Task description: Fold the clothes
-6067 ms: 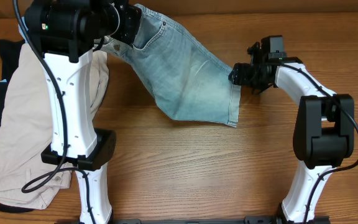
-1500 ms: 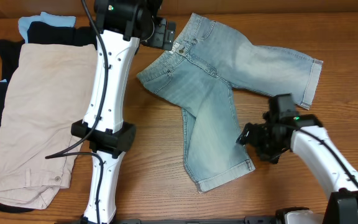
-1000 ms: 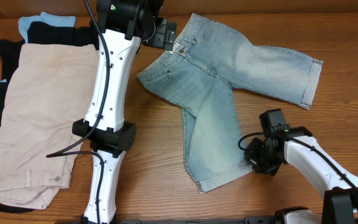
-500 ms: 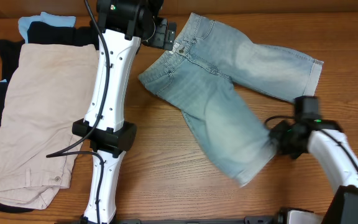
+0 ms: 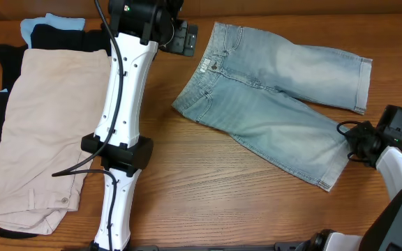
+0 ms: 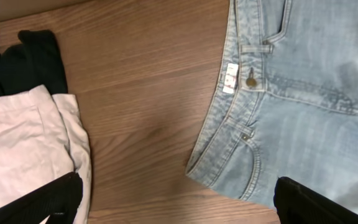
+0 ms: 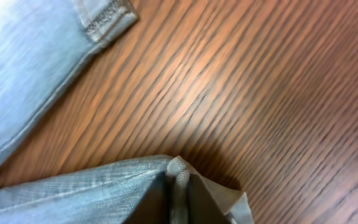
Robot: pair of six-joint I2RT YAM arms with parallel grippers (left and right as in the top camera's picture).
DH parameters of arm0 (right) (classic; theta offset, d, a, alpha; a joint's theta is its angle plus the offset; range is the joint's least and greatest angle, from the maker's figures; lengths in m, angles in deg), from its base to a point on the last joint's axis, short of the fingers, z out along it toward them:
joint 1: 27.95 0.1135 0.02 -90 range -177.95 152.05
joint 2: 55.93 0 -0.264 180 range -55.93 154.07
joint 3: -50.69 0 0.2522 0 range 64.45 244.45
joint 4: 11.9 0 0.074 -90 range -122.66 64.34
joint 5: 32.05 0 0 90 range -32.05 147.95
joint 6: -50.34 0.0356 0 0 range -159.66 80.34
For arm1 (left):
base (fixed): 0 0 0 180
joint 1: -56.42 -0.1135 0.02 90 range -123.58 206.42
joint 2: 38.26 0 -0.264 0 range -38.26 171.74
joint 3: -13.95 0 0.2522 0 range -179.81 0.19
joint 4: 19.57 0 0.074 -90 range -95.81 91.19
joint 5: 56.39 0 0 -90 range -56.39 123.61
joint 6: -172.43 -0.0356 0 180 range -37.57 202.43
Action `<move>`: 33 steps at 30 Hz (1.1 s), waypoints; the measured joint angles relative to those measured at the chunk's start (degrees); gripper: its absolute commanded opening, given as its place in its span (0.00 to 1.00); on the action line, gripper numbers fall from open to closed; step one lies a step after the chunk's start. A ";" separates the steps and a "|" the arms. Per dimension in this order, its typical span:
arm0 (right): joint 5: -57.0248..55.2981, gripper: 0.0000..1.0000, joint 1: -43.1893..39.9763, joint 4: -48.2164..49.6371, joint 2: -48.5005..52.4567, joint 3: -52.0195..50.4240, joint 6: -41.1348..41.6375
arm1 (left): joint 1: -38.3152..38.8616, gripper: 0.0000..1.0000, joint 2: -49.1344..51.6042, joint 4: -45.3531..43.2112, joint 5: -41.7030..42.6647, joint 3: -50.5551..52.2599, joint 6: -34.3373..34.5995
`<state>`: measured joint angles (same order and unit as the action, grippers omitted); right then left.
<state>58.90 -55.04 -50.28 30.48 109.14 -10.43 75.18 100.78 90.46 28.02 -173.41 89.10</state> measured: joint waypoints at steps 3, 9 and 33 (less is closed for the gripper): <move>-0.31 1.00 -1.05 -0.20 0.13 0.04 -0.15 | 0.00 1.00 0.02 0.31 0.02 0.00 -1.29; 6.45 1.00 -2.16 -8.41 0.11 4.59 -3.74 | 0.00 1.00 0.00 -4.92 5.03 3.76 -9.60; 15.34 1.00 -0.83 -21.49 -3.43 17.57 -12.57 | 10.14 1.00 0.24 -57.31 6.45 54.93 -31.95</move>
<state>74.25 -55.87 -71.76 27.05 126.71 -23.00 85.32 101.02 33.15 34.47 -118.48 57.15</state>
